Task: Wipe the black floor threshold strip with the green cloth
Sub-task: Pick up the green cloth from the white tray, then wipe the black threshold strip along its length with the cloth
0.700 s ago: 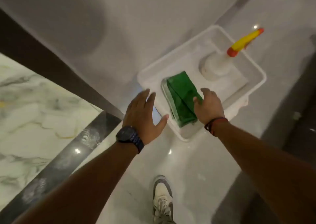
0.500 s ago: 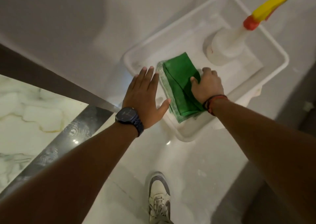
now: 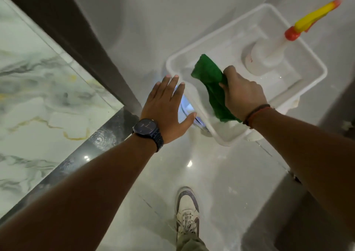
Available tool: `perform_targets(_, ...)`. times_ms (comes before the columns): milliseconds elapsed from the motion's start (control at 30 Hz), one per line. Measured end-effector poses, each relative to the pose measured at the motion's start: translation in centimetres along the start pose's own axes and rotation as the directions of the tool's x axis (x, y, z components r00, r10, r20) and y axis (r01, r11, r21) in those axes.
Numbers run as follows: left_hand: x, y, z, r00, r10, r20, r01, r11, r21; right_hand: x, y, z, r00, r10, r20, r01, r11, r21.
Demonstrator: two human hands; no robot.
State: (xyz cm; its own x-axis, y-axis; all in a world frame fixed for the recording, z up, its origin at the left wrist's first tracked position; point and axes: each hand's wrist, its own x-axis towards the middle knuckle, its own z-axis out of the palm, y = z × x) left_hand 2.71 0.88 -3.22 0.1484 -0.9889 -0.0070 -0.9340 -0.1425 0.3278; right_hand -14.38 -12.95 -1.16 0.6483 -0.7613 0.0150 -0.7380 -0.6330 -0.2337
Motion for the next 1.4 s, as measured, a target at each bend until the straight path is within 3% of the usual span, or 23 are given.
perform_targets(233,-11.0,-6.6,-2.2,0.963,-0.266,-0.048,0.262,0.962,-0.081,-4.4,-11.6,0.6,0.978,-0.109,-0.180,0.147,0.966,0.212)
perform_targets(400,-21.7,-15.0,5.1,0.855,-0.518,-0.024,0.516,0.854,-0.065,-6.9,-19.6,13.3,0.983,-0.175,0.048,0.150,0.932,0.331)
perform_targets(533,-29.7,-21.8,14.1,0.742,-0.671,-0.004,0.671,0.741,-0.028,-7.6,-23.2,25.2,0.905,-0.326,0.274,0.232,0.916,0.327)
perform_targets(633,-34.4,-26.7,21.1,0.656,-0.755,-0.019,0.755,0.656,0.009,-6.7,-24.7,33.4,0.860,-0.420,0.292,0.297,0.875,0.383)
perform_targets(733,-37.3,-30.8,26.2,0.576,-0.817,-0.025,0.817,0.575,0.039,-4.4,-25.0,40.0,0.893,-0.363,0.266,0.222,0.870,0.441)
perform_targets(800,-38.9,-32.8,28.8,0.518,-0.853,-0.059,0.855,0.516,0.050,-2.7,-24.7,43.9,0.927,-0.261,0.271,0.140,0.909,0.394)
perform_targets(867,-40.1,-34.1,30.4,0.469,-0.878,-0.093,0.883,0.465,0.066,-1.3,-24.5,47.1,0.943,-0.224,0.248,0.162,0.956,0.246)
perform_targets(1000,-41.6,-35.6,31.7,0.365,-0.921,-0.133,0.931,0.360,0.061,-1.4,-25.3,50.5,0.880,-0.428,0.207,0.433,0.901,0.025)
perform_targets(1100,-42.6,-36.1,31.7,0.318,-0.938,-0.138,0.948,0.311,0.066,-2.3,-26.0,51.7,0.839,-0.465,0.283,0.502,0.862,-0.072)
perform_targets(1267,-43.8,-36.7,32.6,0.249,-0.959,-0.139,0.968,0.248,0.019,0.0,-25.0,52.1,0.868,-0.430,0.249,0.466,0.877,-0.112)
perform_targets(1400,-44.1,-37.1,33.3,0.261,-0.954,-0.147,0.965,0.260,0.027,2.4,-25.9,52.4,0.938,-0.290,0.189,0.314,0.943,-0.112)
